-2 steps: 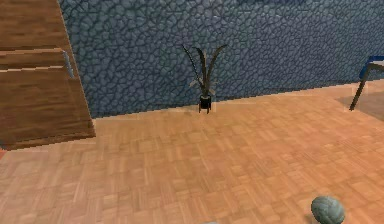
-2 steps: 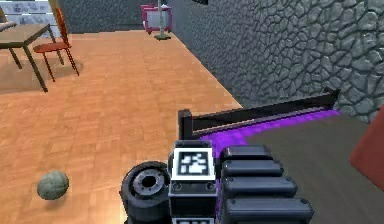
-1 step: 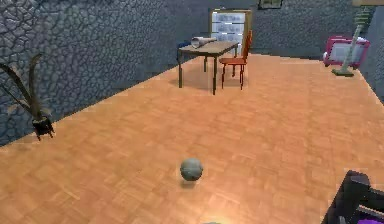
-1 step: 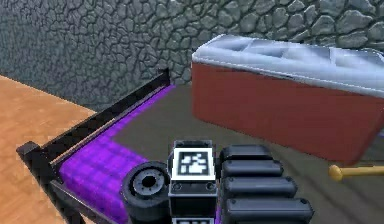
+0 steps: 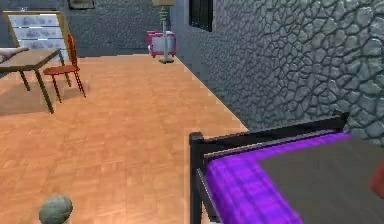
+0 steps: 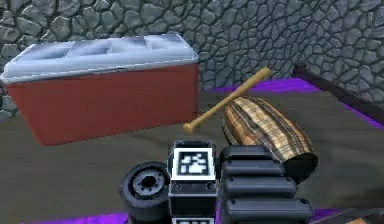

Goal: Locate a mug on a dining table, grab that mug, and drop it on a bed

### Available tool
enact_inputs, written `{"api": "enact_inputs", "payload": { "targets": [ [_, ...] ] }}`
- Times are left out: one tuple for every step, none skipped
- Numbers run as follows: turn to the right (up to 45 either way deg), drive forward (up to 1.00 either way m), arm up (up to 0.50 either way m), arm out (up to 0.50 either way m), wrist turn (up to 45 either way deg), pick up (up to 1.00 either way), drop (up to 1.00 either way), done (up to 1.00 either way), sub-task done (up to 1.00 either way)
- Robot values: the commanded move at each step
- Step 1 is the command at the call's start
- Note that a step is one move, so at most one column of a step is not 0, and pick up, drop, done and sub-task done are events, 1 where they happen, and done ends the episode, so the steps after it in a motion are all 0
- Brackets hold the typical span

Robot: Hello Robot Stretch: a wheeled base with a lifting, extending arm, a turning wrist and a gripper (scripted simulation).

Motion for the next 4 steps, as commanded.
{"api": "enact_inputs", "payload": {
  "targets": [
    [45.0, 0.0, 0.0, 0.0, 0.0, 0.0, 0.0, 0.0, 0.0],
    [21.0, 0.0, 0.0, 0.0, 0.0, 0.0, 0.0, 0.0, 0.0],
    [-45.0, 0.0, 0.0, 0.0, 0.0, 0.0, 0.0, 0.0, 0.0],
    [-45.0, 0.0, 0.0, 0.0, 0.0, 0.0, 0.0, 0.0, 0.0]
  ]
}}
